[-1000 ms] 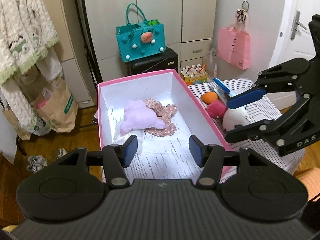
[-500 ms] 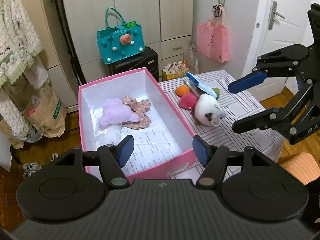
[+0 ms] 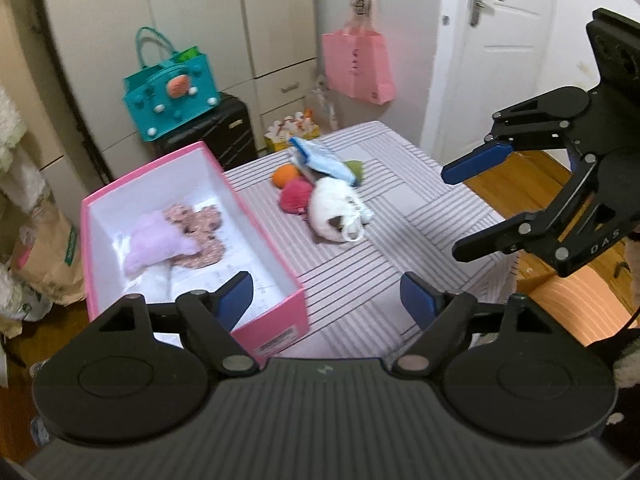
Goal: Organize soft objects
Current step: 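Move the left gripper down onto the white plush with brown ears, then close the left gripper on the white plush's body, then lift the white plush with the left gripper and carry it toward the pink box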
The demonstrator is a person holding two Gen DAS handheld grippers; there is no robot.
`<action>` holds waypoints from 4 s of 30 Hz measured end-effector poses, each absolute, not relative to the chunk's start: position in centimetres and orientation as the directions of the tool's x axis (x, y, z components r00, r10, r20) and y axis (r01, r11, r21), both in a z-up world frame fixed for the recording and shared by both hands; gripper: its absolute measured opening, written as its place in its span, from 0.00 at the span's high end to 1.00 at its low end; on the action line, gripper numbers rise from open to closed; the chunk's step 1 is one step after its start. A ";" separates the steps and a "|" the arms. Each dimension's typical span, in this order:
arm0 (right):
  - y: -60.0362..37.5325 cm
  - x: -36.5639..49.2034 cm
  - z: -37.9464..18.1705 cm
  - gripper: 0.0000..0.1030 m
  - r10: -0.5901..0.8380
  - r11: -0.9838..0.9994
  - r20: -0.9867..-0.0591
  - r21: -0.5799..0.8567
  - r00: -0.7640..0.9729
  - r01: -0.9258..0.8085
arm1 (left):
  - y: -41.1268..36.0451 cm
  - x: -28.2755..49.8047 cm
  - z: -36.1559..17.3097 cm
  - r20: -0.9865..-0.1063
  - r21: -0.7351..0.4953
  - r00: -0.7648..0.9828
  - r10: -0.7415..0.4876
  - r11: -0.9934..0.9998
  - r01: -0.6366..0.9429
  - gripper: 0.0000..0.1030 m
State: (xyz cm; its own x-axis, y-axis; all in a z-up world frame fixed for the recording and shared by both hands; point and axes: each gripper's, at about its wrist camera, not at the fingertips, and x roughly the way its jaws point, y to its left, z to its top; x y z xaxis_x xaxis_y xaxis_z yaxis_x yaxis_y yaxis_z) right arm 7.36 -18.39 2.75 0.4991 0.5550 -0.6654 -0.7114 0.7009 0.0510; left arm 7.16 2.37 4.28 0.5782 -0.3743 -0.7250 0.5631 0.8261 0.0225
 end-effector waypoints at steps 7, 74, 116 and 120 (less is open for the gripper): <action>-21.4 7.6 0.8 0.28 0.557 0.729 -0.665 0.104 0.497 -0.677 | -1.6 7.9 3.1 -0.712 0.062 0.563 -0.420 0.760 0.647 0.17; -19.9 17.6 -14.3 0.30 0.478 0.837 -0.588 0.081 0.652 -0.541 | -7.6 20.9 -10.4 -0.752 -0.288 0.532 -0.388 0.920 0.264 0.34; -18.3 7.9 -5.0 0.35 0.472 0.802 -0.608 -0.004 0.639 -0.597 | -4.3 10.5 -3.7 -0.732 -0.300 0.435 -0.525 0.821 0.486 0.36; -17.6 7.1 -3.5 0.35 0.471 0.794 -0.589 -0.041 0.657 -0.606 | -3.5 9.7 -2.2 -0.716 -0.293 0.447 -0.536 0.812 0.504 0.36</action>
State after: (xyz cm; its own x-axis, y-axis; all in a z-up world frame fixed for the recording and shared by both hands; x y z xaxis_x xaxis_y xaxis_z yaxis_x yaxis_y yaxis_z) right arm 7.10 -17.64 -3.54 0.6566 0.4710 -0.5891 -0.6063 0.7942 -0.0409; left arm 9.71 -3.48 -2.24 0.4472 -0.5360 -0.7161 0.5040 0.8124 -0.2933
